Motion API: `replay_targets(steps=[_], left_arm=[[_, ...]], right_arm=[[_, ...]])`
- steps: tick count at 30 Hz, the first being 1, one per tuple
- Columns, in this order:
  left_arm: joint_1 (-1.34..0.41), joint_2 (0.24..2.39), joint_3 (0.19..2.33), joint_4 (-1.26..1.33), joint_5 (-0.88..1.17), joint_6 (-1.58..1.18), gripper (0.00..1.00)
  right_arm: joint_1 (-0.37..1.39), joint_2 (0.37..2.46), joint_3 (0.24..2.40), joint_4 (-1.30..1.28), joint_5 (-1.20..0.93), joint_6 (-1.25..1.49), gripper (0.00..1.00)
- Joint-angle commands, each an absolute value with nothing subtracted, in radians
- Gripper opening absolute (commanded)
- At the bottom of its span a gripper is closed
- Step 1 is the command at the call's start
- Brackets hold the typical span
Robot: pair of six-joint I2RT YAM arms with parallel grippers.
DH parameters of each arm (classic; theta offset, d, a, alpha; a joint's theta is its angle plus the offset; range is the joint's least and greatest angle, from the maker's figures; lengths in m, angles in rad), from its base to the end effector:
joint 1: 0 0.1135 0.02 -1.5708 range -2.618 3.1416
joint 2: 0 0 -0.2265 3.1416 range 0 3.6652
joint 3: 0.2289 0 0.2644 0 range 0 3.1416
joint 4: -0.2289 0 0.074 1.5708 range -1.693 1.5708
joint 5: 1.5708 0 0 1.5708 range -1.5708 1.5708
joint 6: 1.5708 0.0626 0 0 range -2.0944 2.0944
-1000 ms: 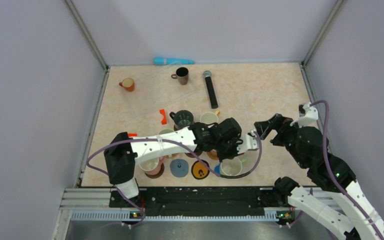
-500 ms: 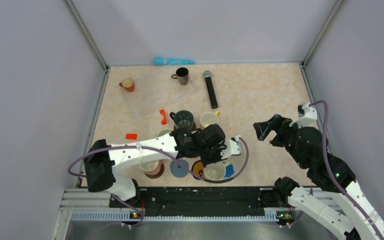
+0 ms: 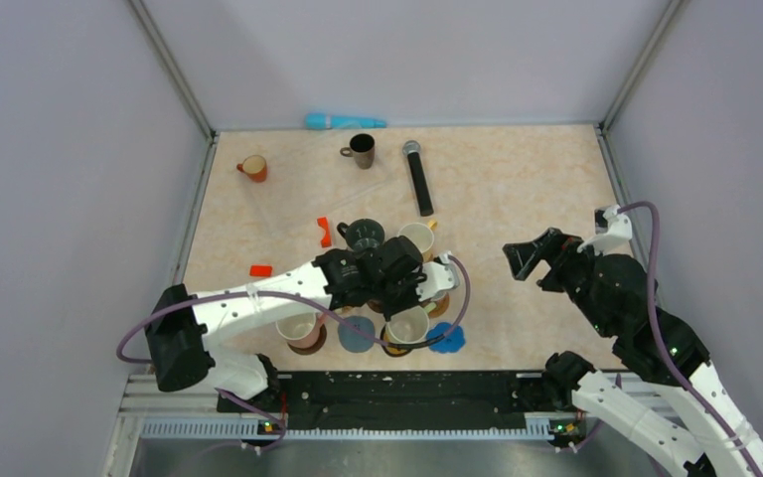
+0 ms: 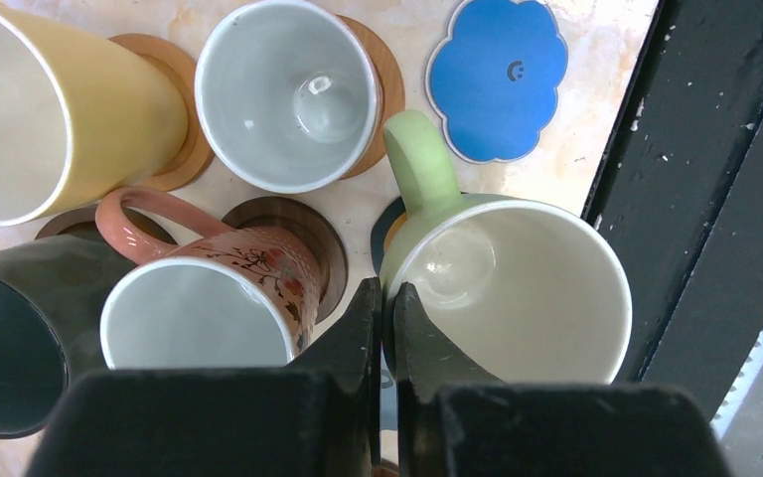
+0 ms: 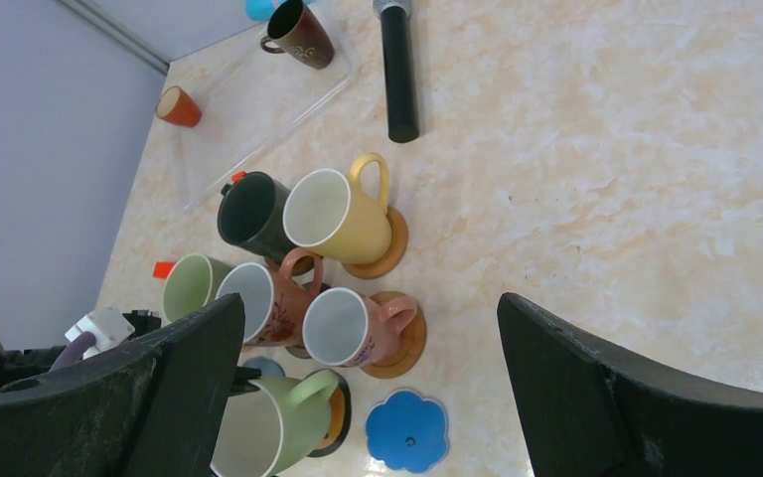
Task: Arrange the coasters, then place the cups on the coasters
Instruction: Place the cup on the coaster.
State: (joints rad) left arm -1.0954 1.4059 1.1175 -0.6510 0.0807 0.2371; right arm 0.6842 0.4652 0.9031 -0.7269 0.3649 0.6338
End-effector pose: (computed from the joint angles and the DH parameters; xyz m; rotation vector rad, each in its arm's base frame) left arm 0.1453 -0.2933 0.2111 1.6117 1.9953 -0.4427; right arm 0.1322 0.0790 0.3409 0.2094 1.8686 0.5791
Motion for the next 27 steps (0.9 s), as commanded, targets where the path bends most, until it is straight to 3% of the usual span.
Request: replay_targets(steps=[1,27], left_arm=[[-1.087,1.352,1.107,-0.574,0.100,0.207,0.00],[-1.048,1.359,1.045,-0.512,0.111,0.177,0.00]], right_arm=[[0.684,0.455,0.902,-0.702,0.361,0.642,0.97],[0.684,0.437,0.897,-0.709,0.365,0.637,0.97]])
